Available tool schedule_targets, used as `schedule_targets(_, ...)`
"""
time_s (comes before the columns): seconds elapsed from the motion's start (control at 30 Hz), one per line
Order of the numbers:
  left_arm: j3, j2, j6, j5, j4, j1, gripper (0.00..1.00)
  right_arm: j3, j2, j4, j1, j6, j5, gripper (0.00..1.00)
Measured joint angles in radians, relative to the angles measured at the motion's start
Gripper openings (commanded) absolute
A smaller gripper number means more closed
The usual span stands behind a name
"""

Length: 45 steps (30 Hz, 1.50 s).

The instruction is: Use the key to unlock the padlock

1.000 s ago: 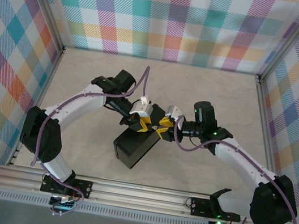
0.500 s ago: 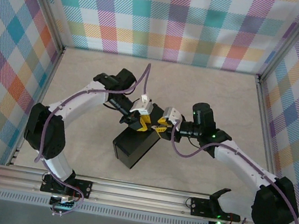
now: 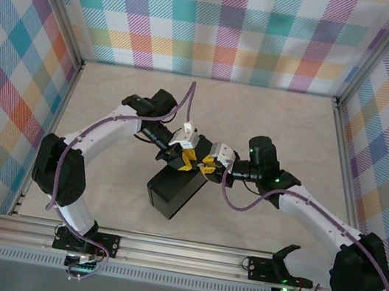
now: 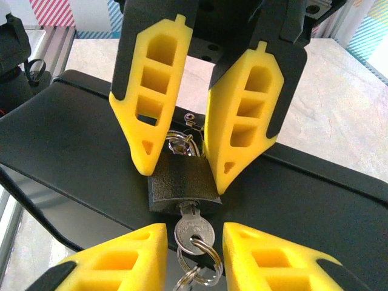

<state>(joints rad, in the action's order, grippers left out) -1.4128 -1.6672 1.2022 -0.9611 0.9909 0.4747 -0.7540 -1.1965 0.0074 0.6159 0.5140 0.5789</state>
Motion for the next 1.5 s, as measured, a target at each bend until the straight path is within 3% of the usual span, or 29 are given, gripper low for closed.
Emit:
schedule_targets(0.47,-0.021,-0.010,0.019,0.001,0.029,-0.003,0.18,0.001,-0.027,0.026,0.006,-0.001,-0.011,0.26)
schedule_targets(0.63,-0.024,-0.010,0.019,0.001,0.031,-0.003,0.17,0.001,-0.027,0.039,0.006,-0.001,-0.019,0.31)
schedule_targets(0.77,-0.026,-0.012,0.019,0.002,0.030,-0.003,0.17,0.003,-0.024,0.044,0.008,-0.007,-0.021,0.18)
schedule_targets(1.17,-0.026,-0.013,0.018,0.002,0.030,-0.007,0.17,0.003,-0.022,0.037,0.009,-0.005,-0.005,0.00)
schedule_targets(1.5,-0.008,-0.009,-0.017,0.000,0.001,-0.007,0.16,-0.007,-0.037,0.025,0.012,-0.097,0.005,0.00)
